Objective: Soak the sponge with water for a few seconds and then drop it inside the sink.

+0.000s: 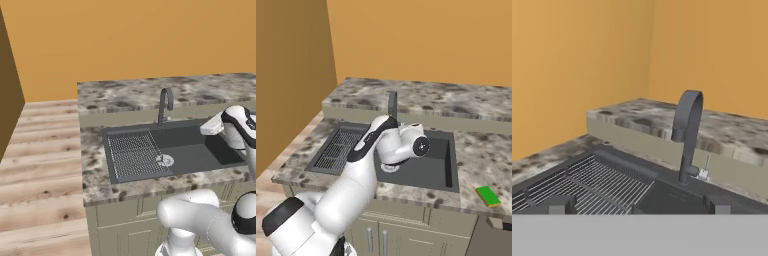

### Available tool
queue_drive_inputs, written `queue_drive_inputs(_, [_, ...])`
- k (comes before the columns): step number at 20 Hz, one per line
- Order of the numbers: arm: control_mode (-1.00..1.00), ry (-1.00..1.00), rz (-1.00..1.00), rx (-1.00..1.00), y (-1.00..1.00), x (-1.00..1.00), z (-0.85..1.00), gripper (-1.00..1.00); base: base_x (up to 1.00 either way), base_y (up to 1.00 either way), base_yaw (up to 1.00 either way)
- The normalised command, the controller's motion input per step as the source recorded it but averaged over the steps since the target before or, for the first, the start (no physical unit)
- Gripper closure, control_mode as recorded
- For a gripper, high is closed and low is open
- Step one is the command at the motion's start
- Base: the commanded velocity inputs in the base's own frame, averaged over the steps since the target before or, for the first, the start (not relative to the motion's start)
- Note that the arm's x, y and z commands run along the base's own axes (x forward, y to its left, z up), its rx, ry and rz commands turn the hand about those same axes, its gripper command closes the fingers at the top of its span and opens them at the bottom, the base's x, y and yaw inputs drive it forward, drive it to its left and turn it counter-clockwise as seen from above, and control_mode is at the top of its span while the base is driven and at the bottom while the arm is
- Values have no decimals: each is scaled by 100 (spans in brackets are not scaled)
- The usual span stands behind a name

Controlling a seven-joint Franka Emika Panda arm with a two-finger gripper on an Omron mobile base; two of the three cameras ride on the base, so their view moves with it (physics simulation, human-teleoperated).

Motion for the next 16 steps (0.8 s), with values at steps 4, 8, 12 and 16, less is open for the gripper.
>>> queue_drive_inputs(4, [-100, 0, 0, 0, 21, 42, -21, -100, 0, 0, 0])
queue_drive_inputs(8, [-100, 0, -1, 0, 23, 47, -21, -100, 0, 0, 0])
queue_drive_inputs(12, [-100, -1, -3, 0, 2, 32, -10, -100, 0, 0, 0])
queue_drive_inputs(16, [-100, -5, -4, 0, 0, 14, -1, -100, 0, 0, 0])
